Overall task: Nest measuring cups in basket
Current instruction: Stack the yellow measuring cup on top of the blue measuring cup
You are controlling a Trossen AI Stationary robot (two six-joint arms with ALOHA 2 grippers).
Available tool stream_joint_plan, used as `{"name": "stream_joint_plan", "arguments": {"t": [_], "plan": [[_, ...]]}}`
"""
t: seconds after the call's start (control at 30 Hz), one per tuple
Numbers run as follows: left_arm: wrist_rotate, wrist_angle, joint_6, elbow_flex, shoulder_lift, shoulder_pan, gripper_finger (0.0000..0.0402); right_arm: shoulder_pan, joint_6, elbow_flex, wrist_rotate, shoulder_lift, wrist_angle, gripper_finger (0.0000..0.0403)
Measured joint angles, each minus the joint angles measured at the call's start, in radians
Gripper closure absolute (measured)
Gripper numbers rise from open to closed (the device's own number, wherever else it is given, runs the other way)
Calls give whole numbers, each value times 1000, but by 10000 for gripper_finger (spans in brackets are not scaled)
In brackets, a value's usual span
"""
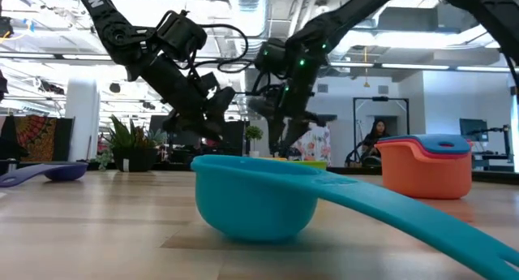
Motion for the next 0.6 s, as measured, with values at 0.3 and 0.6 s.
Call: {"name": "stream_joint_plan", "arguments": {"t": [0.3, 0.6], "plan": [[-15, -36, -9, 0, 0, 0, 258, -69, -11, 12, -49, -4, -54, 267], [-16, -48, -9, 0, 0, 0, 258, -99, -61, 14, -139, 38, -29, 269]]}}
